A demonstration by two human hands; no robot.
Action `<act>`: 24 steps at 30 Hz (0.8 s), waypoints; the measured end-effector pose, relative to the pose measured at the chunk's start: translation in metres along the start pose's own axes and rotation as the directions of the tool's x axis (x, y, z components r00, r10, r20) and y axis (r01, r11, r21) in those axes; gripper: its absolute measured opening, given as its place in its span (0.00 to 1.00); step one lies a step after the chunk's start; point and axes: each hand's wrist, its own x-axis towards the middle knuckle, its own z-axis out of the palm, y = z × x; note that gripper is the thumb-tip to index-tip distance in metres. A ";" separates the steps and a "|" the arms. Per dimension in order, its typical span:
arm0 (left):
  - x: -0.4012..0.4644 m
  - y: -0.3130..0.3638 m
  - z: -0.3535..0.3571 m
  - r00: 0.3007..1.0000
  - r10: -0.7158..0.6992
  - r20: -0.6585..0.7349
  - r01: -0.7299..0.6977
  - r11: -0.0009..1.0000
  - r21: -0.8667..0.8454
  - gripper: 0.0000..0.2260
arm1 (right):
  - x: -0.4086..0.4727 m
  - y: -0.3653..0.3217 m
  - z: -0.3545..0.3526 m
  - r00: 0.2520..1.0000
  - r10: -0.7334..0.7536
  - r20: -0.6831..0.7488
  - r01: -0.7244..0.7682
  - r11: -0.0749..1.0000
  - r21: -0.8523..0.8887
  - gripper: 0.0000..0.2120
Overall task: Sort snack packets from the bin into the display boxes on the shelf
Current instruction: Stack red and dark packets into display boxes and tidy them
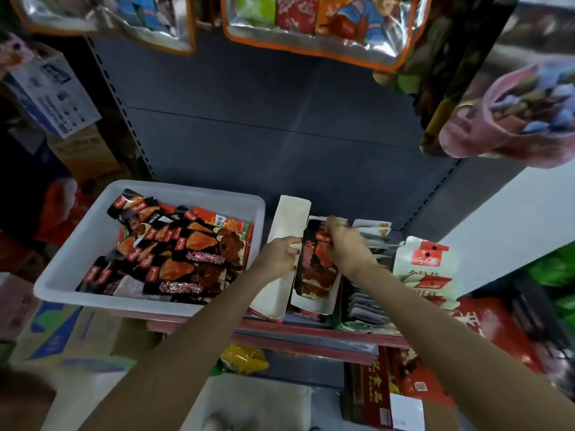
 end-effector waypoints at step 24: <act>-0.050 -0.088 -0.149 0.910 0.113 -0.399 0.078 0.897 0.434 0.16 | 0.031 -0.124 0.070 0.965 -0.253 0.074 0.237 0.956 0.172 0.23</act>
